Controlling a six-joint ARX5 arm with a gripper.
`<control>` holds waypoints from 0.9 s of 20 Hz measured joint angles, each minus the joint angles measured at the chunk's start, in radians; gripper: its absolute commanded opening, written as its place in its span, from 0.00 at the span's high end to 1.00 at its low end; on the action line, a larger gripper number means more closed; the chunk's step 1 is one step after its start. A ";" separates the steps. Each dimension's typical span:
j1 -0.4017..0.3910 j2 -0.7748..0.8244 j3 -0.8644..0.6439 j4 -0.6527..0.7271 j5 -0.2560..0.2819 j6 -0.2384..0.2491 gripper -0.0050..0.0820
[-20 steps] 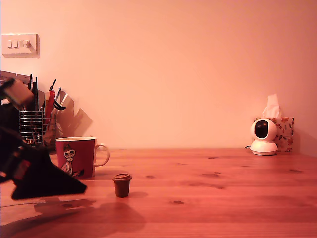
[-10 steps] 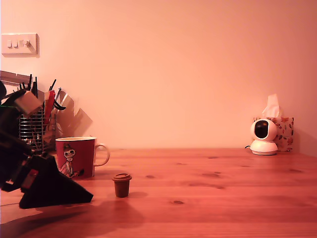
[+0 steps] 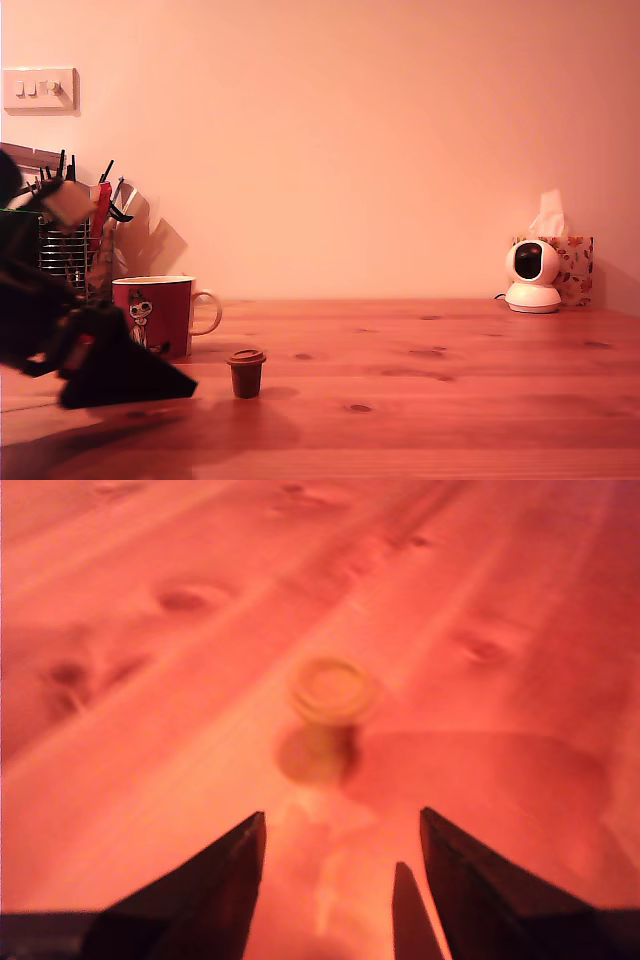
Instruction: Pick up the coffee capsules on the table and drop them inside the coffee cup
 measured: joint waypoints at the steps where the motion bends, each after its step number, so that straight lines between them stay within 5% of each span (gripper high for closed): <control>1: 0.000 0.016 0.014 0.002 0.000 0.000 0.43; 18: -0.010 0.134 0.156 0.013 0.000 -0.003 0.43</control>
